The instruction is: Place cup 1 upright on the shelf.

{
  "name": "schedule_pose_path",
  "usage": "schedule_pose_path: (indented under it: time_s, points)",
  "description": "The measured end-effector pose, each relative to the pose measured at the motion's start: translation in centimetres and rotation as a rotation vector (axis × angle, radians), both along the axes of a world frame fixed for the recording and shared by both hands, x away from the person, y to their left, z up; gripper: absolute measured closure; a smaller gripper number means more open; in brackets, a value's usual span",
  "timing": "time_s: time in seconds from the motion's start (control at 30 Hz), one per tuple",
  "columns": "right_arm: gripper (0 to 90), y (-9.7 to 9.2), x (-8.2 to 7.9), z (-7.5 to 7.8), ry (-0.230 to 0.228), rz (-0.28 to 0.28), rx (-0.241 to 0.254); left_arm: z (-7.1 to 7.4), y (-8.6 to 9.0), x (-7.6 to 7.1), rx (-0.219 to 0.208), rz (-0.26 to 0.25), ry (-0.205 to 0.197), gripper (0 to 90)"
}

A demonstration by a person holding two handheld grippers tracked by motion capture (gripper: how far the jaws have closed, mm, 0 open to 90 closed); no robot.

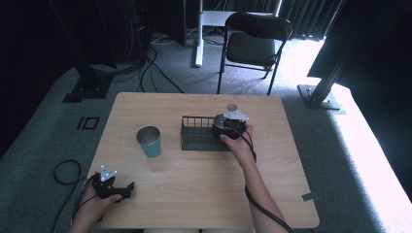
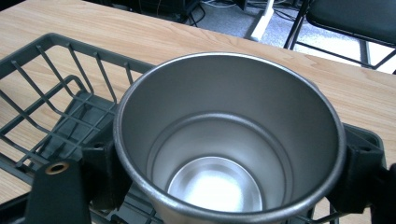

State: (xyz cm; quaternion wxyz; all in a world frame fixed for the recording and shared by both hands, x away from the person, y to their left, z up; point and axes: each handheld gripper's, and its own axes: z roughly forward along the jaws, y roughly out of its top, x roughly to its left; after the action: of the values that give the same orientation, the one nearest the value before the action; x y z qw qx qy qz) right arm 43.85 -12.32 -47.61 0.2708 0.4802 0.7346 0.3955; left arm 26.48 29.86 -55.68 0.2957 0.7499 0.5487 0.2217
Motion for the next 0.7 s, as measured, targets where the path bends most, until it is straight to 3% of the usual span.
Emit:
schedule_pose_path:
  time_s: [0.17, 0.3, 0.47, 0.7]
  points:
    - [18.0, 0.0, 0.1, 0.1, 0.019, 0.003, 0.0, 0.0, 0.0, 0.0, -0.001, 0.001, 0.0, 0.4]
    - [17.5, 0.0, 0.0, 0.2, 0.043, 0.04, -0.014, 0.0, 0.0, 0.0, 0.0, 0.0, 0.0, 0.4]
    - [12.0, -0.3, -0.3, 0.3, 0.072, 0.062, -0.037, 0.0, 0.0, 0.0, 0.0, 0.0, 0.0, 0.4]
    - [11.5, -1.2, -0.9, 0.6, 0.073, 0.067, -0.008, 0.0, 0.0, 0.0, 0.0, 0.0, 0.0, 0.4]
